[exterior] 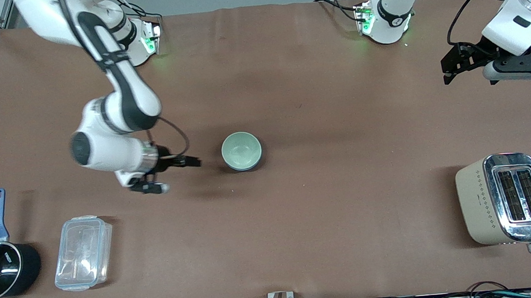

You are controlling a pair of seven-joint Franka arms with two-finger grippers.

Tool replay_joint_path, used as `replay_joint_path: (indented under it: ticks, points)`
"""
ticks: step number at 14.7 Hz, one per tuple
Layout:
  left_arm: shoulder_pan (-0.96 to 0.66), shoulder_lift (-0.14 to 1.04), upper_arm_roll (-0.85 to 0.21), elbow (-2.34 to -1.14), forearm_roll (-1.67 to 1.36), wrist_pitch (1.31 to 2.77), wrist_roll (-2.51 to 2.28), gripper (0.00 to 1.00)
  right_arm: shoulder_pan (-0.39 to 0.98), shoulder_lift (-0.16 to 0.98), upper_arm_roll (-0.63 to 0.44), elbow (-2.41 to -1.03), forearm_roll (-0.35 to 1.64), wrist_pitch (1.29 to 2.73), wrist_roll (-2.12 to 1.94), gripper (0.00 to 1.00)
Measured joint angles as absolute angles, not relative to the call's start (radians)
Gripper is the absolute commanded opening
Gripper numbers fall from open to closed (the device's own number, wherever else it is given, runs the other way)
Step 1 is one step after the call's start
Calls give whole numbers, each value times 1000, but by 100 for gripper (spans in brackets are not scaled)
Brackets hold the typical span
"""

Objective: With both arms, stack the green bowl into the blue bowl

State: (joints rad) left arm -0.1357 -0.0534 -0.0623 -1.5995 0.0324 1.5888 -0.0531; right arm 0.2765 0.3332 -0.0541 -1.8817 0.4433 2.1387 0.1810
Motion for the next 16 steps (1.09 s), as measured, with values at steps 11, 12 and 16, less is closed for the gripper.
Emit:
replay_joint_path:
  ticks: [11,12,16]
  points:
    - [-137,-56,-62,-1581,32,1582,-25,100,-196,119,-64,-1895,90,1941,-114,100]
    - [-137,-57,-62,-1577,32,1579,-25,100,-199,85,-63,-1894,69,1933,-126,100]
    - [-138,-57,-63,-1572,32,1576,-25,100,-162,-67,-14,-1894,21,1887,-128,100]
